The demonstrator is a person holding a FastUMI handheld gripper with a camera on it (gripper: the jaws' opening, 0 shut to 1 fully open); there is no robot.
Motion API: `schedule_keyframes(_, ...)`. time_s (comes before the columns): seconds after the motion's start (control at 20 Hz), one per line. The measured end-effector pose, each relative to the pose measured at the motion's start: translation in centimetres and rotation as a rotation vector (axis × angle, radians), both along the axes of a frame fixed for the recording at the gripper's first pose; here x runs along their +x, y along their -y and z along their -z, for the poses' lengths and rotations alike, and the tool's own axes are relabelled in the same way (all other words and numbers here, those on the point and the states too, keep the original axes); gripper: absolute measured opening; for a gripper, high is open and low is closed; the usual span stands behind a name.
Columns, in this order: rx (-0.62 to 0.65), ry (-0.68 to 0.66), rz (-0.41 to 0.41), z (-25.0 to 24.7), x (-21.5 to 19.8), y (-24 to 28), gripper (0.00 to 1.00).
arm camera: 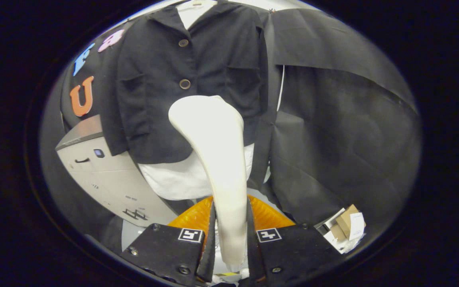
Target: Iron the clothes twice with a garment steamer, once on the left side and once on the right side.
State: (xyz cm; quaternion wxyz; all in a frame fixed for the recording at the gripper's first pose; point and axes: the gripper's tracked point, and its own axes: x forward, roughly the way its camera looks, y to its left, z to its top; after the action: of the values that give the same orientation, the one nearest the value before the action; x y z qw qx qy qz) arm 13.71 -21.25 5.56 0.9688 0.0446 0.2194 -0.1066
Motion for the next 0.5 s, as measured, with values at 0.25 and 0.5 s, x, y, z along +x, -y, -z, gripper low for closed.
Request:
schedule_keyframes(0.25,0.016,0.088,-0.103,-3.0,-5.7,-1.3,0.36)
schedule_keyframes(0.5,0.035,0.145,-0.209,-4.8,-11.5,-2.1,0.36)
